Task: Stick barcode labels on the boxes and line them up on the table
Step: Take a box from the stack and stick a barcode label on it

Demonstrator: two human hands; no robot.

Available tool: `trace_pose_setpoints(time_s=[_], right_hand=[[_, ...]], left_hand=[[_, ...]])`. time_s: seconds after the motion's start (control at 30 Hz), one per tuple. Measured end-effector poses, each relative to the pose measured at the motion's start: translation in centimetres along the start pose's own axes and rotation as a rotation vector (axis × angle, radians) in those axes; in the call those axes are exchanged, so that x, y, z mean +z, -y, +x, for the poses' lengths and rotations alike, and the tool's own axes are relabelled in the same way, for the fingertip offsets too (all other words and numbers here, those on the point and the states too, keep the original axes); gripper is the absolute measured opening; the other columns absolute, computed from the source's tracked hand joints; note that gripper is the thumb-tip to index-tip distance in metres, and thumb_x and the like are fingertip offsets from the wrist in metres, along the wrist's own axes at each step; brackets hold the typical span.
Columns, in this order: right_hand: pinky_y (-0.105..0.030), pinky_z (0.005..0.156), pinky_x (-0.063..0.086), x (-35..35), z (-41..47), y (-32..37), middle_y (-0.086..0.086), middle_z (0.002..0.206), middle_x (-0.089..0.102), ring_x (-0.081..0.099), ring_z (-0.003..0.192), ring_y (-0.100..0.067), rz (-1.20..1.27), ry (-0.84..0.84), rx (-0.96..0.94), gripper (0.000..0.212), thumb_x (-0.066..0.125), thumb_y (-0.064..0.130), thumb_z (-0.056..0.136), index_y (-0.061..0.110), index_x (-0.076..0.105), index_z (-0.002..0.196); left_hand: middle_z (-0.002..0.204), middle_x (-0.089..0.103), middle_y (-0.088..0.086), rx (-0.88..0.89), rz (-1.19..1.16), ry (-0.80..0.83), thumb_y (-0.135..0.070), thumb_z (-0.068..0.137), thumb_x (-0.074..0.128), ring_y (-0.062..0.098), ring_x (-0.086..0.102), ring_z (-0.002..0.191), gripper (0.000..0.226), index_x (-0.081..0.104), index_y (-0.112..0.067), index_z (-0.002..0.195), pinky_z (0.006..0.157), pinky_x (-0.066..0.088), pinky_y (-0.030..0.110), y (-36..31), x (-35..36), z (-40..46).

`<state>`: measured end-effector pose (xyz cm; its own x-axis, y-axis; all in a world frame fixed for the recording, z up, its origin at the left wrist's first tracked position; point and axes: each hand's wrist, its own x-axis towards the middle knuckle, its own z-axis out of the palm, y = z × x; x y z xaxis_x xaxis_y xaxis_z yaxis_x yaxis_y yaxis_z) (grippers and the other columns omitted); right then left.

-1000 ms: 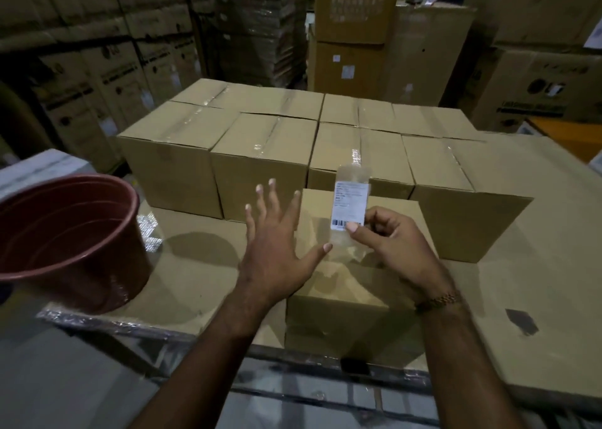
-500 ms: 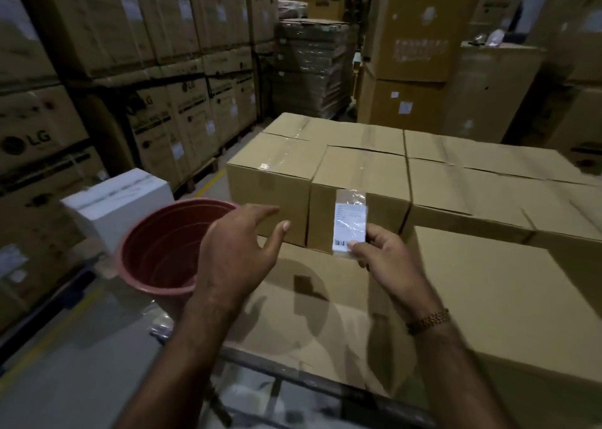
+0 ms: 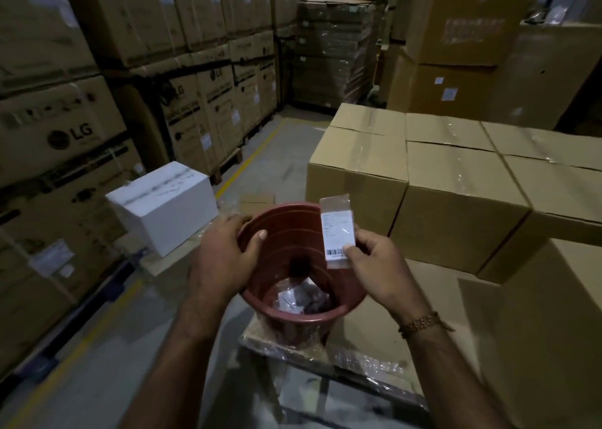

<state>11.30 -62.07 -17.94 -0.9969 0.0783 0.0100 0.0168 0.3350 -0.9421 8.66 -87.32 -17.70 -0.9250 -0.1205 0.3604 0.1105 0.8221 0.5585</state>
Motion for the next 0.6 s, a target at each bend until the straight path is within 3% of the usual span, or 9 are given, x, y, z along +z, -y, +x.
trace_pose_setpoints(time_s=[0.1,0.27,0.43,0.6], right_hand=[[-0.03,0.082,0.063,1.4,0.2,0.2,0.015,0.098,0.08,0.076,0.09,-0.003,-0.153,-0.012,0.006,0.018,0.065,0.02,0.102,0.03,0.078,0.094],[-0.011,0.062,0.049,2.5,0.6,0.4,0.014,0.084,0.075,0.067,0.071,0.007,-0.335,-0.009,0.0,0.008,0.077,0.019,0.095,0.027,0.077,0.094],[-0.022,0.064,0.058,3.4,1.1,0.1,0.011,0.074,0.075,0.071,0.071,-0.003,-0.444,-0.041,0.046,0.014,0.089,0.025,0.085,0.027,0.075,0.084],[-0.023,0.065,0.059,4.1,1.8,0.3,0.014,0.068,0.075,0.072,0.066,-0.002,-0.495,-0.025,0.069,0.016,0.091,0.026,0.083,0.027,0.075,0.078]], left_hand=[[0.121,0.07,0.004,-0.001,-0.062,0.018,-0.038,0.099,0.071,0.011,0.056,0.102,0.039,0.071,-0.017,0.132,0.088,0.041,0.028,0.9,0.8,0.7],[0.125,0.068,-0.002,-0.003,-0.138,0.046,-0.043,0.1,0.067,0.009,0.057,0.106,0.044,0.069,-0.017,0.136,0.087,0.043,0.026,1.4,2.3,1.5],[0.145,0.06,-0.001,-0.066,-0.151,0.043,-0.043,0.1,0.067,0.015,0.057,0.128,0.058,0.057,-0.018,0.151,0.105,0.048,0.032,1.9,3.1,1.2],[0.15,0.057,-0.003,-0.093,-0.197,0.018,-0.035,0.101,0.068,0.001,0.046,0.124,0.056,0.053,-0.019,0.153,0.101,0.038,0.022,1.8,2.8,0.8]])
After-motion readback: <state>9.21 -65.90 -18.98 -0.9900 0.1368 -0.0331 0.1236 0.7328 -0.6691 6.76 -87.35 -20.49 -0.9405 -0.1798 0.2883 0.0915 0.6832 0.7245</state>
